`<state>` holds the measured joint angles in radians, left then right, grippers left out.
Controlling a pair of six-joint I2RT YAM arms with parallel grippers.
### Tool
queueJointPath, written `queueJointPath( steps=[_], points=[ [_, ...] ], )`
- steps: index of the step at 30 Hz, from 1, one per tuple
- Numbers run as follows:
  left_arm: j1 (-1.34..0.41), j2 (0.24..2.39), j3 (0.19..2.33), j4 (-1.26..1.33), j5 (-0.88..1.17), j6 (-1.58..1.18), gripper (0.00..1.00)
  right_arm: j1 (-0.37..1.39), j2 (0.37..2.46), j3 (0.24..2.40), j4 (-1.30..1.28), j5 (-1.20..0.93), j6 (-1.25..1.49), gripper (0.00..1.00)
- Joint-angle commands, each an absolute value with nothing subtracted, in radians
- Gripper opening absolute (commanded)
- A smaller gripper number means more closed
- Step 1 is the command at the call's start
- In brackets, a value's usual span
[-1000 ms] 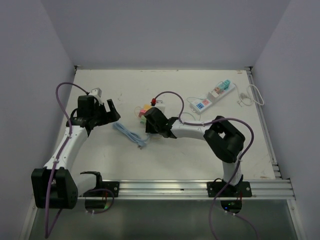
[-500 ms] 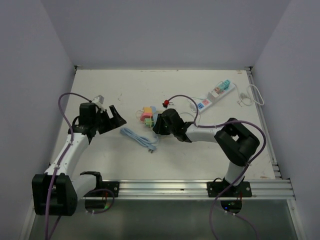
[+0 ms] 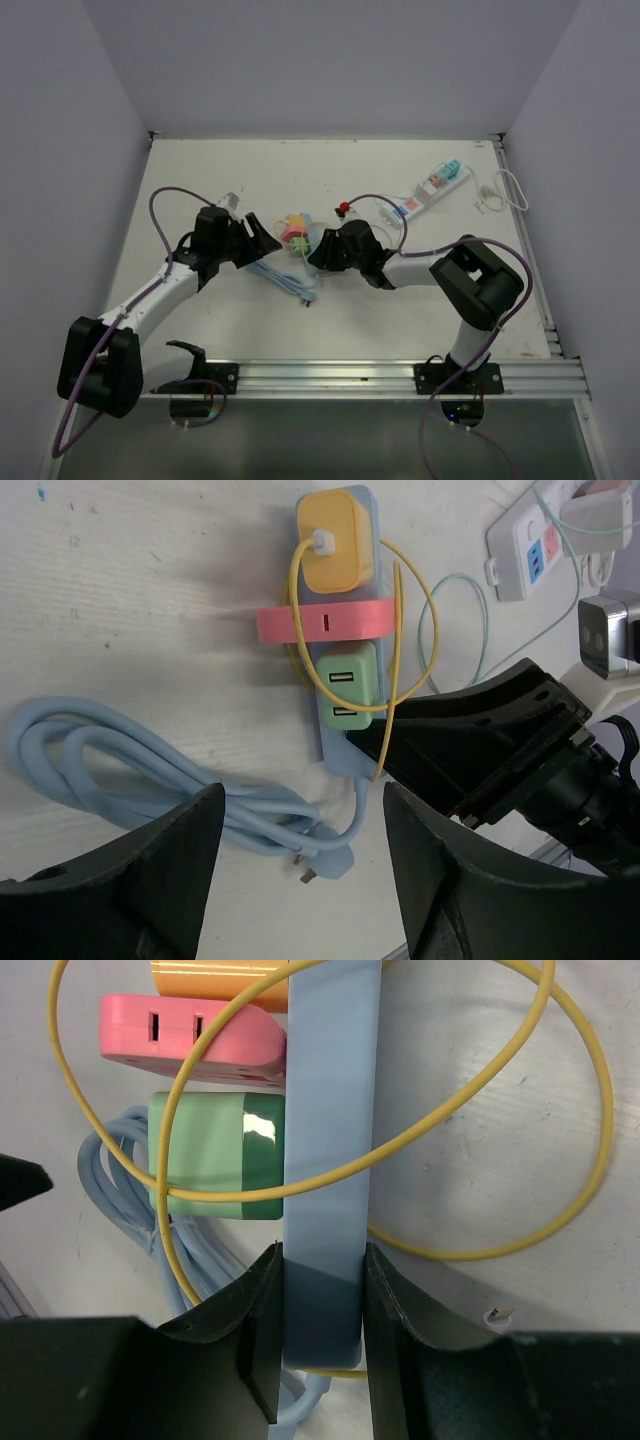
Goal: Pull the plug off the socket
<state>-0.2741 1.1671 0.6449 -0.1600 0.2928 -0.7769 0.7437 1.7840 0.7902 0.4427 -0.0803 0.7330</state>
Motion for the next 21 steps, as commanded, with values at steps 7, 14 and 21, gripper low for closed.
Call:
queueJointPath(
  steps=[7, 14, 21],
  points=[
    [-0.388, 1.299, 0.630, 0.028, 0.169, -0.890, 0.52, 0.744, 1.775, 0.775, 0.518, -0.138, 0.747, 0.00],
    [-0.410, 1.370, 0.618, 0.077, 0.146, -0.904, 0.41, 0.745, 1.773, 0.770, 0.522, -0.137, 0.741, 0.00],
    [-0.439, 1.448, 0.638, 0.117, 0.123, -0.916, 0.41, 0.744, 1.769, 0.770, 0.523, -0.138, 0.736, 0.00]
  ],
)
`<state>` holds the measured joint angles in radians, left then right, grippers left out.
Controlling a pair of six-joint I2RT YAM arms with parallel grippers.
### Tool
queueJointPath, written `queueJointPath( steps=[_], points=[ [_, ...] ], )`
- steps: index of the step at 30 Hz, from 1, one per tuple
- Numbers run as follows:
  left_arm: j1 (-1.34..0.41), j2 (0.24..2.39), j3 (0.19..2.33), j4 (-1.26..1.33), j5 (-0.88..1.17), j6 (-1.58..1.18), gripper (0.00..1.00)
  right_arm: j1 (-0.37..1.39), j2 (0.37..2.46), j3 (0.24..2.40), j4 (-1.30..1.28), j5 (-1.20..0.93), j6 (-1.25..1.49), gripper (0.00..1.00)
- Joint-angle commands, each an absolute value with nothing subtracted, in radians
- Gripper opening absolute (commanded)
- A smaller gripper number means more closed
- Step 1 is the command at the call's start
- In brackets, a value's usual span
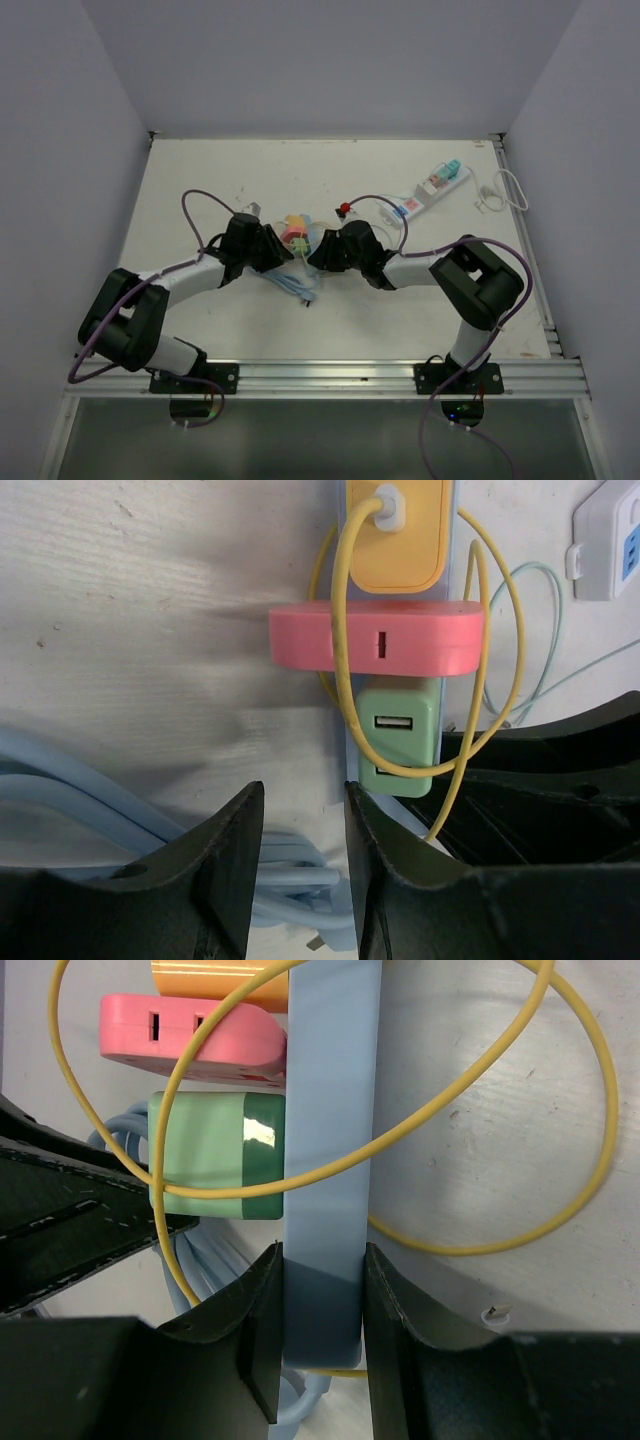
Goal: Pull the plug off the socket
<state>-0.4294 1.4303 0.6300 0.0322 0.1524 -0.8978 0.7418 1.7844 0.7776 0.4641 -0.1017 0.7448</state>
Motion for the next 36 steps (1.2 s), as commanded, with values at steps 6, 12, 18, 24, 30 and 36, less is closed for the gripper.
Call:
queueJointPath(
  steps=[6, 12, 18, 24, 30, 36],
  points=[
    [-0.446, 1.453, 0.641, 0.198, 0.189, -0.911, 0.45, 0.744, 1.764, 0.770, 0.518, -0.137, 0.735, 0.00],
    [-0.462, 1.485, 0.655, 0.245, 0.265, -0.911, 0.55, 0.745, 1.764, 0.772, 0.515, -0.135, 0.735, 0.00],
    [-0.486, 1.500, 0.663, 0.279, 0.319, -0.920, 0.61, 0.744, 1.761, 0.773, 0.508, -0.130, 0.732, 0.00],
    [-0.494, 1.528, 0.684, 0.258, 0.278, -0.916, 0.62, 0.744, 1.761, 0.773, 0.508, -0.132, 0.733, 0.00],
    [-0.494, 1.552, 0.704, 0.244, 0.218, -0.936, 0.53, 0.745, 1.755, 0.770, 0.505, -0.129, 0.732, 0.00],
    [-0.492, 1.539, 0.703, 0.248, 0.167, -0.950, 0.50, 0.744, 1.749, 0.769, 0.503, -0.127, 0.727, 0.00]
  ],
)
